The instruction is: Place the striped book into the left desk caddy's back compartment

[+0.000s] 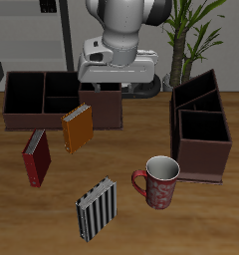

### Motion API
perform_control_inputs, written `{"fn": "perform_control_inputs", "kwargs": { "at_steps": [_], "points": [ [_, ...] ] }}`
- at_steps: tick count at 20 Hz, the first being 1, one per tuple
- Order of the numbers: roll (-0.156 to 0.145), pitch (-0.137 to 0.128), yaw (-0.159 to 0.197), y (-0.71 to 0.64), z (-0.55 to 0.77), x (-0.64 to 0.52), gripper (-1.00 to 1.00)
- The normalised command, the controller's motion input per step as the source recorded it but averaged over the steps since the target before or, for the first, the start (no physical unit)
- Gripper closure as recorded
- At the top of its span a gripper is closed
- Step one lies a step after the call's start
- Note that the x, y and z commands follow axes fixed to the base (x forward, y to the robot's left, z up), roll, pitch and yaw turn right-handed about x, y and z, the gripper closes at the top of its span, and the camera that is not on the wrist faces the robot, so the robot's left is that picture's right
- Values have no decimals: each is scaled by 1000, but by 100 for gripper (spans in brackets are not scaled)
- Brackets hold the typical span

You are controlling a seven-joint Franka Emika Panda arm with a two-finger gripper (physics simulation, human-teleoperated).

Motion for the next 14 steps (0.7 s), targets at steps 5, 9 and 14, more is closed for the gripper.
{"fn": "perform_control_inputs", "kwargs": {
  "at_steps": [5,9,14],
  "points": [
    [1,-19,-11,-308,161,371,-100],
    [-66,-14,-5,-256,26,351,-100],
    [-47,-26,-21,-234,34,467,-100]
  ]
}}
